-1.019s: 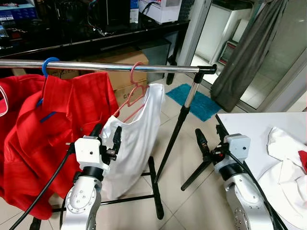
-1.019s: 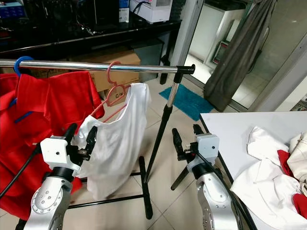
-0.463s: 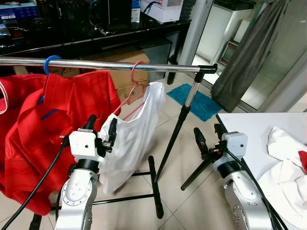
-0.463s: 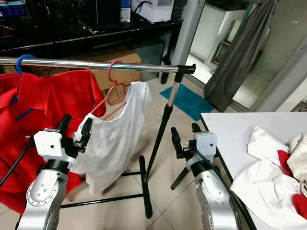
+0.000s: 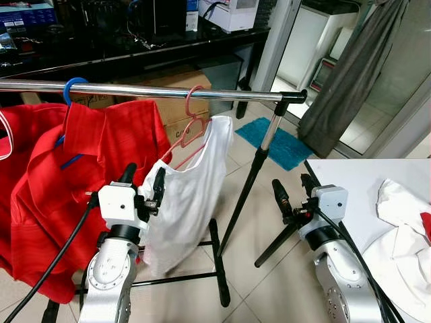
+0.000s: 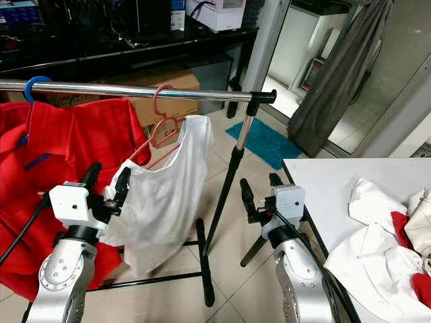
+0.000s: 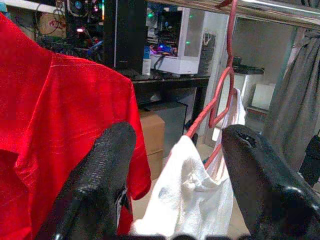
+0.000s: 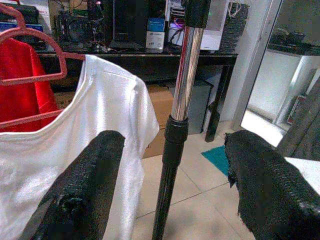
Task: Hang hanger
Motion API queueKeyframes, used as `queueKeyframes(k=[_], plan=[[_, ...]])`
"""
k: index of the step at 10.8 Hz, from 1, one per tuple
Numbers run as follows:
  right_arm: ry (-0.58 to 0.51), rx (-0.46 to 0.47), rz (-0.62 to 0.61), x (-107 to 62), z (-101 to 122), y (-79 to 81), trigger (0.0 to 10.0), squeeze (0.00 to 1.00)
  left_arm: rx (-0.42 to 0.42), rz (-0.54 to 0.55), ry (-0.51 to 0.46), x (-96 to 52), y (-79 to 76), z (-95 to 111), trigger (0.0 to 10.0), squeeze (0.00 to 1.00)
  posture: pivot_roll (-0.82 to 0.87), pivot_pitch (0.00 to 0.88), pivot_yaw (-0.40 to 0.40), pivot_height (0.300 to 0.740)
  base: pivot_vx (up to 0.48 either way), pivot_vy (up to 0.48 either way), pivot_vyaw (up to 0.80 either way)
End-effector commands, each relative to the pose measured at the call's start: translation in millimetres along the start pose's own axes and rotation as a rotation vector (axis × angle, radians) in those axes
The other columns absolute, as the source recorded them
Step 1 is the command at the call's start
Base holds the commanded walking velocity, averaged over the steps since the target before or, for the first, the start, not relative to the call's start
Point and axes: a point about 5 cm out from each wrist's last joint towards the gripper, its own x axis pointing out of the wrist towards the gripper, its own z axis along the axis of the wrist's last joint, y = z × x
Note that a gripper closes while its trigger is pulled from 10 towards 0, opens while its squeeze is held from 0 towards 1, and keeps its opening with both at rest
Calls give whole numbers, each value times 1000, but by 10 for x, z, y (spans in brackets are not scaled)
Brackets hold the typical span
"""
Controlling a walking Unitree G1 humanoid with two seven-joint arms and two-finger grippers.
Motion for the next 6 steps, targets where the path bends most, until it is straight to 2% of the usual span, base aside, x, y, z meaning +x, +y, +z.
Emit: queueKeyframes(k=[1,6], plan=[[16,-9,-13,-31,-23,-48,10000,0,-11,-25,17,-15,-52,-34,10000,0,67,0,-98,740,0,0,0],[17,-12,-13,-27,-29,-51,10000,0,-15,-35,41,-7,-47,-76,10000,0,67,0,-98,740,0,0,0]])
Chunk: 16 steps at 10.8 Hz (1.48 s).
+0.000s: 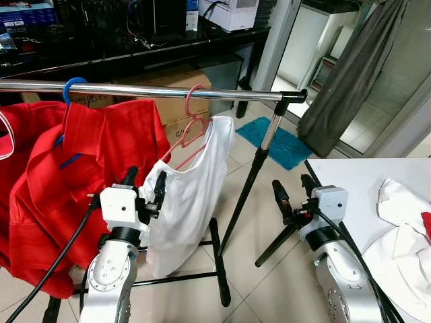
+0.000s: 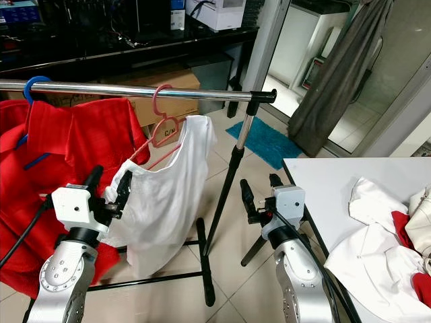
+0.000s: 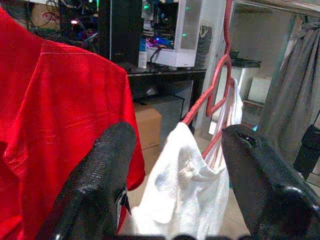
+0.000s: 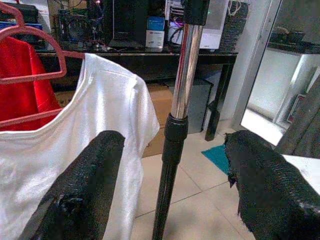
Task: Hang hanger
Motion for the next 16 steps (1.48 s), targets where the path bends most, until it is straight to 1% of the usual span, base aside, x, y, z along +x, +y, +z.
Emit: queueKeyframes(k=[1,5,7,10,11,12,13,14,15,16], plan=[[14,-13,-13,-15,-22,-51,10000,0,-15,-23,18,15,-48,-27,10000,0,69,0,-99,740,0,0,0],[15,-10,-14,1,-26,-35,10000,0,-13,-26,22,20,-40,-30,10000,0,73,0,-96,740,0,0,0],[20,-8,-13,3,-37,-23,10000,0,-11,12,31,70,54,-34,10000,0,72,0,-95,740,0,0,0],[24,-12,-16,3,-47,-29,10000,0,-6,-12,19,127,83,-14,10000,0,70,0,-96,740,0,0,0],[24,-13,-16,6,-47,-29,10000,0,-3,-29,34,143,81,-36,10000,0,71,0,-97,740,0,0,0],[24,-14,-15,11,-47,-30,10000,0,-7,-69,93,188,79,-122,10000,0,72,0,-99,740,0,0,0],[22,-14,-14,15,-41,-31,10000,0,-20,-55,123,233,134,-156,10000,0,72,0,-101,740,0,0,0],[21,-15,-13,17,-39,-33,10000,0,-19,-51,130,249,155,-162,10000,0,71,0,-102,740,0,0,0],[20,-19,-10,21,-33,-31,10000,0,-21,-34,156,289,223,-190,10000,0,70,0,-104,740,0,0,0],[18,-26,2,27,-19,-11,10000,0,-20,-49,185,321,250,-224,10000,0,70,0,-104,740,0,0,0]])
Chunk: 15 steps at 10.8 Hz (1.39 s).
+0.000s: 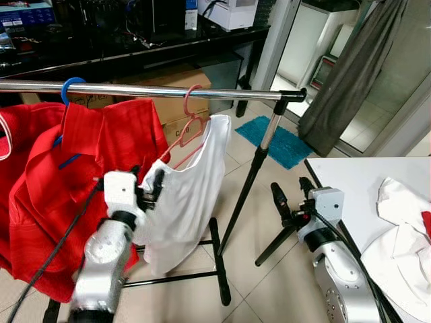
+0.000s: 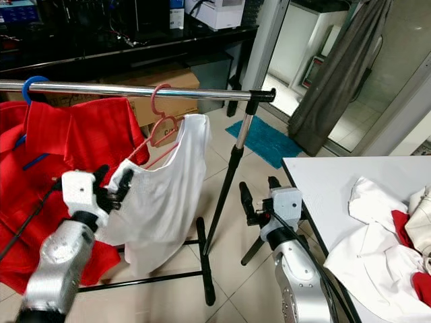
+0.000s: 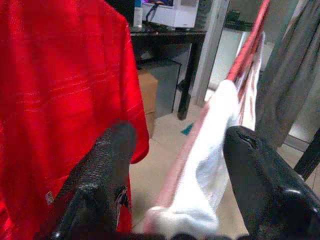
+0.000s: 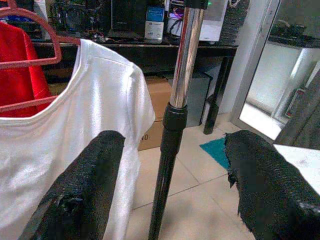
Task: Hang hanger
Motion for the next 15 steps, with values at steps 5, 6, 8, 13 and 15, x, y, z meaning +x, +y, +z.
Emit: queueKeyframes(k=[5,6,8,13,15], plan=[[-7,-17,-3,47,48,-6,10000,0,2,-100,95,72,-137,-127,10000,0,67,0,-107,740,0,0,0],[-5,-17,-2,54,45,-2,10000,0,5,-101,94,81,-131,-124,10000,0,66,0,-105,740,0,0,0],[17,-32,220,73,32,185,10000,0,32,-107,86,119,-97,-93,10000,0,63,0,-99,740,0,0,0],[-5,-63,438,163,135,283,10000,0,26,-117,102,135,-106,-117,6549,0,68,0,-99,740,0,0,0],[-23,-56,421,199,170,263,10000,0,20,-109,118,132,-103,-146,6275,0,70,0,-100,740,0,0,0]])
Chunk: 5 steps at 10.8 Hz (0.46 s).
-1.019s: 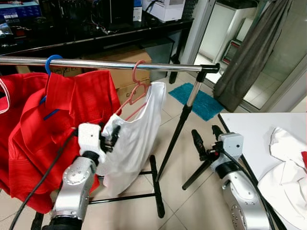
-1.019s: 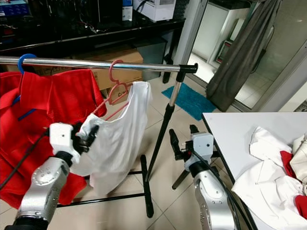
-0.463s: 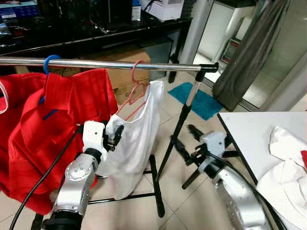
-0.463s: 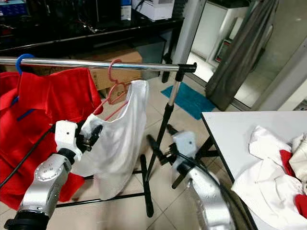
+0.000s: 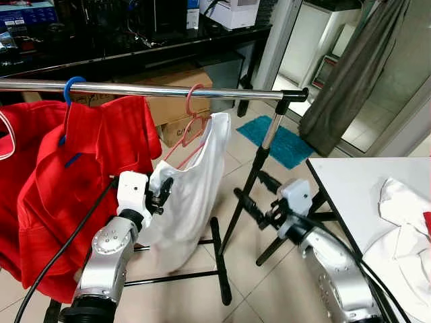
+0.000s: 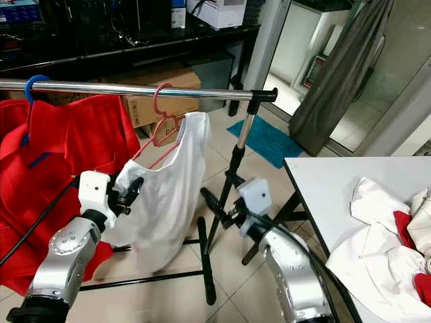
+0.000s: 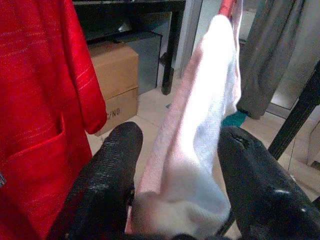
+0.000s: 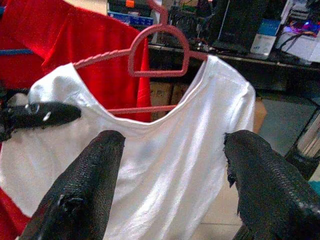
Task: Hang hanger
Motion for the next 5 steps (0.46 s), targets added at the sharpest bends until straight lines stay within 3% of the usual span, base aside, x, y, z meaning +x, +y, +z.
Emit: queueKeyframes(k=[1,2,3,5], plan=[[-7,1,-24,-6,17,-62,10000,0,-1,-19,5,41,-42,10,3686,0,70,0,-100,740,0,0,0],[-2,2,-29,-10,0,-61,10000,0,1,-22,-1,43,-45,16,2941,0,70,0,-100,740,0,0,0],[2,1,-35,-17,-7,-61,10000,0,5,-25,-14,44,-52,33,0,0,66,0,-101,740,0,0,0],[5,2,-46,-23,-12,-66,10000,0,1,-27,-21,37,-69,35,0,0,64,0,-103,740,0,0,0]])
